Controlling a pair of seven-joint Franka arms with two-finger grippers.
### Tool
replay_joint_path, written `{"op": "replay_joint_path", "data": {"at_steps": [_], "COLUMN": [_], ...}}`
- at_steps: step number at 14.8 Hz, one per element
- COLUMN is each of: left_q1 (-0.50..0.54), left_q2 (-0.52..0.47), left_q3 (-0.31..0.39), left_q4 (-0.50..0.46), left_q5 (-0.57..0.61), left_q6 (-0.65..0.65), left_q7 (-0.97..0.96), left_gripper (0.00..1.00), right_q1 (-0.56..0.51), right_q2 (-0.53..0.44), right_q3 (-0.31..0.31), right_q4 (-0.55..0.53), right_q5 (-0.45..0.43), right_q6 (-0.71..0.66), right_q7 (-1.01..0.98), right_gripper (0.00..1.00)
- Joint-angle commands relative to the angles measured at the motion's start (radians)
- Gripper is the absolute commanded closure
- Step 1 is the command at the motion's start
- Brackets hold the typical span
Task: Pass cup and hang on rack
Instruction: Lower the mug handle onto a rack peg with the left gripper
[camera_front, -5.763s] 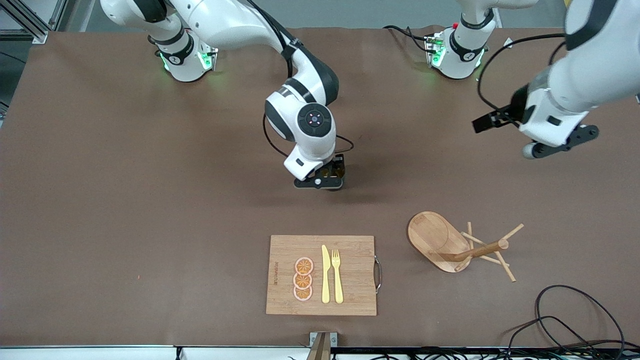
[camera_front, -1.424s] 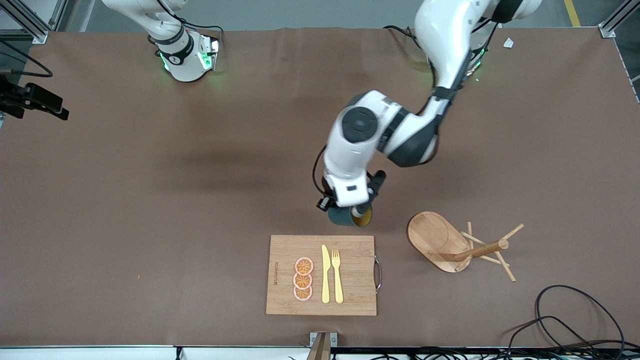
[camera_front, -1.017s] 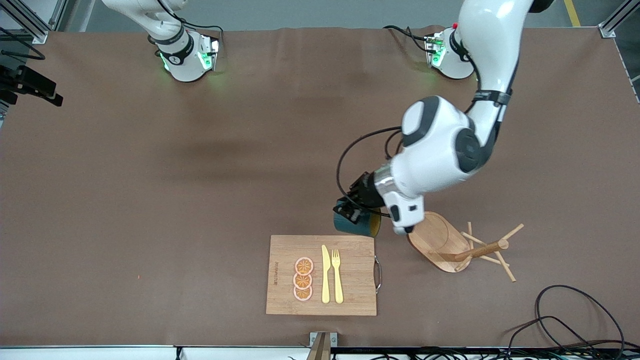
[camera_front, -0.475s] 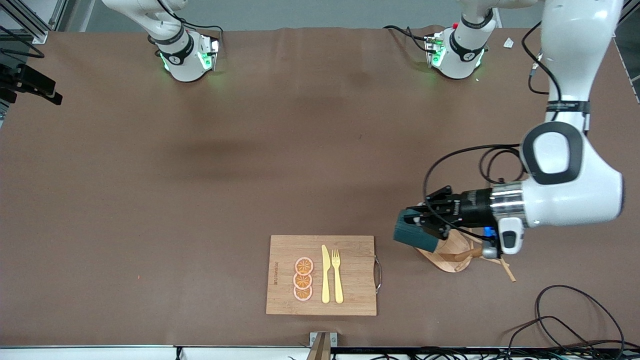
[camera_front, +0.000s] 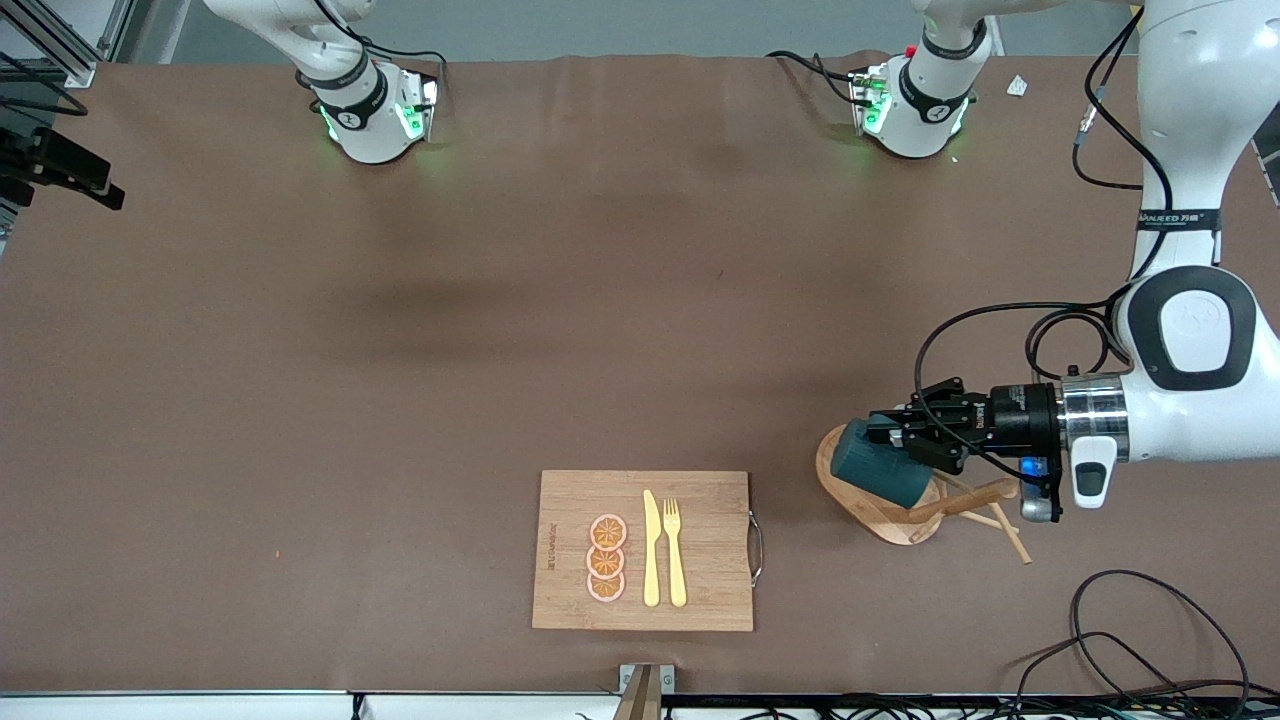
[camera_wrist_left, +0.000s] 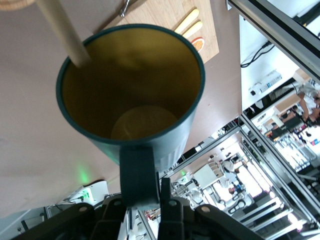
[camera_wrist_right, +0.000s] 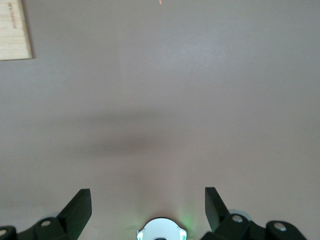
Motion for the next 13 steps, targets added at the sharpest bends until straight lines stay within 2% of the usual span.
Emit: {"op": "replay_joint_path", "data": {"at_steps": [1, 6, 10, 12, 13], "left_q1": [0.045, 0.131, 0.148, 0.148, 0.148], "left_q2": [-0.022, 0.019, 0.047, 0.053, 0.053], "left_q3": [-0.013, -0.011, -0.011, -0.011, -0.011], "left_q4": [-0.056, -0.066, -0.069, -0.067, -0.066], "left_q5": [-0.026, -0.049, -0.050, -0.062, -0.066], "left_q6": [-0.014, -0.105, -0.111, -0.111, -0.111], "left_q7": [0.095, 0.261, 0.324, 0.324, 0.315], "left_gripper": [1.00, 1.00, 0.99, 0.93, 0.83], "right_q1": [-0.007, -0.005, -0.004, -0.004, -0.004], "right_q2": [-0.012, -0.012, -0.012, -0.012, -0.012], "right_q3": [0.001, 0.003, 0.004, 0.004, 0.004], "right_q4": [-0.007, -0.007, -0.007, -0.007, -0.007], "right_q5": [0.019, 0.001, -0.013, -0.015, -0.015], "right_q6": [0.014, 0.017, 0.021, 0.021, 0.021], "right_q7": [-0.046, -0.063, -0.063, -0.064, -0.064], "right_gripper": [0.00, 0.00, 0.00, 0.00, 0.00]}}
